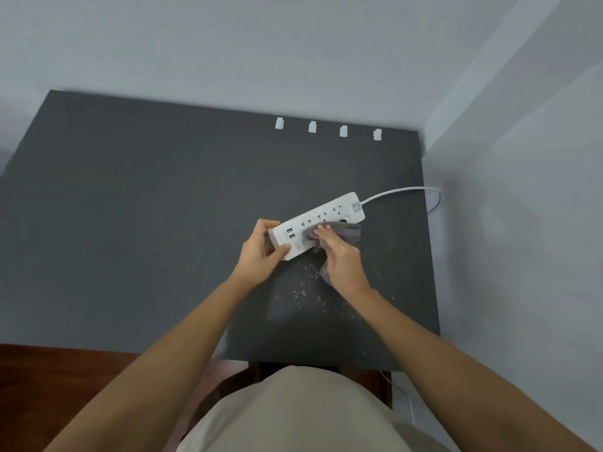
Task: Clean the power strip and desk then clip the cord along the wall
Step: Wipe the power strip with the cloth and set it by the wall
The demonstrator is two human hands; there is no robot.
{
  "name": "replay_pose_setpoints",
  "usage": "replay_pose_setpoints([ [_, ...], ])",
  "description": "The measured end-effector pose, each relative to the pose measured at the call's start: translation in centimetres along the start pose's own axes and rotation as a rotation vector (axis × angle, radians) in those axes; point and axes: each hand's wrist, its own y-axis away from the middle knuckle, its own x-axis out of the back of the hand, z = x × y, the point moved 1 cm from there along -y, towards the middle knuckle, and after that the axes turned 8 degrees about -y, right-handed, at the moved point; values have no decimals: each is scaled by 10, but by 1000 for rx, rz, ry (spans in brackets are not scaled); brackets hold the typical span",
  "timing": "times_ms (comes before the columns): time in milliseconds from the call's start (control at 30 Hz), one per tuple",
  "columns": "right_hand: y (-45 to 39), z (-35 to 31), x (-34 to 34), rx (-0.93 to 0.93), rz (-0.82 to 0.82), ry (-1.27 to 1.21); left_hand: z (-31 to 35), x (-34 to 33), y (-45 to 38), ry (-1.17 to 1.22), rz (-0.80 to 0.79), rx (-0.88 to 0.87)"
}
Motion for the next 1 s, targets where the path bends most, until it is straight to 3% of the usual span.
replay_pose_setpoints([
  [67,-9,4,15,-286,268,-78,3,0,-1,-55,9,0],
  [133,-15,-3,23,-308,446,-102,9,-2,-3,-116,30,-47],
  [167,-17,-12,23,-172,425,-91,11,-3,-4,-177,48,-98],
  [233,-12,-23,10,194,142,-42,15,-5,-5,-296,90,-215],
  [267,-8,-20,6,297,-8,36,15,-6,-3,-331,112,-254],
  [300,-12,-14,11,309,-55,98,16,-7,-2,-353,132,-279],
  [333,-21,-4,20,198,17,101,17,-7,0,-366,151,-296],
  [400,-40,13,45,-191,337,26,19,-9,2,-375,179,-323],
  [433,-42,12,49,-236,419,-15,21,-8,1,-375,188,-328],
  [467,-41,3,44,-132,377,-13,23,-8,0,-373,197,-326],
  [533,-24,-13,17,170,94,20,25,-4,-5,-370,221,-312],
  [600,-12,-3,12,281,-39,42,24,0,-7,-359,221,-304],
  [733,-36,24,48,-363,389,-15,25,-1,-7,-292,166,-243],
  [767,-36,20,46,-343,377,11,27,-2,-9,-231,144,-179],
  [900,-19,-8,9,26,53,-10,28,-5,-20,43,85,78],
  [1000,-30,0,12,-187,234,-43,26,-10,-20,241,17,215],
])
